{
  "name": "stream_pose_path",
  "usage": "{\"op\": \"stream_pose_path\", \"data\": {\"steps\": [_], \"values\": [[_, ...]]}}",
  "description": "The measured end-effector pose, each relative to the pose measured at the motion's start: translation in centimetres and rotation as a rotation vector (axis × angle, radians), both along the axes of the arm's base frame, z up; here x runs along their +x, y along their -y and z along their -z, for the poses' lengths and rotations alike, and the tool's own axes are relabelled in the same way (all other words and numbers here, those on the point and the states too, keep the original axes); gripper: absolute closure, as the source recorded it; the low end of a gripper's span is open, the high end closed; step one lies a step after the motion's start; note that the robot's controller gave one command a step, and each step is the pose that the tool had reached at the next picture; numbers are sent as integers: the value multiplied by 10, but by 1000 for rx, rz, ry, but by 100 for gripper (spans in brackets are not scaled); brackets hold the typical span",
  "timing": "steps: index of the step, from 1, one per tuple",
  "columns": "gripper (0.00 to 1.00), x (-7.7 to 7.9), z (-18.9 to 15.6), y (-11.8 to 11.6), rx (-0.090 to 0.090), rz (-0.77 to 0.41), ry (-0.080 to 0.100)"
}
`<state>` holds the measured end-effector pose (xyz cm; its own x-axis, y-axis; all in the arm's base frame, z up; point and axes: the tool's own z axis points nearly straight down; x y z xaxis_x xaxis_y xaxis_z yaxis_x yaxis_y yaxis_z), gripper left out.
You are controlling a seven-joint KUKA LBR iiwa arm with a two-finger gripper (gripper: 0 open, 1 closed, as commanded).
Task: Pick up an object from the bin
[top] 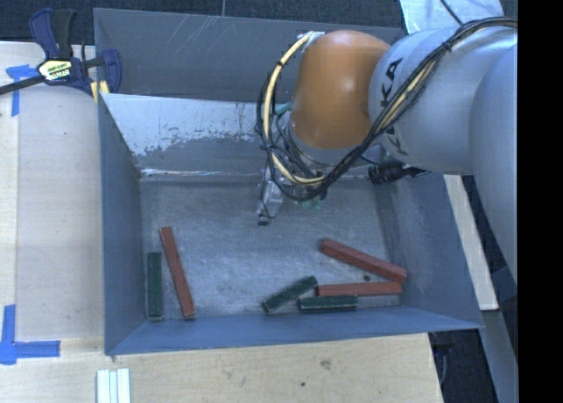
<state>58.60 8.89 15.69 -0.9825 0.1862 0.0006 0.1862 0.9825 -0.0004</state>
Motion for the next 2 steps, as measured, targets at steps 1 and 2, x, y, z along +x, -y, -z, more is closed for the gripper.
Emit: {"op": "stream_pose_path", "data": {"steps": [1,2], "values": [[100,-42,-183,-5,1,-74,13],[100,-43,-178,-5,0,-75,3]]}}
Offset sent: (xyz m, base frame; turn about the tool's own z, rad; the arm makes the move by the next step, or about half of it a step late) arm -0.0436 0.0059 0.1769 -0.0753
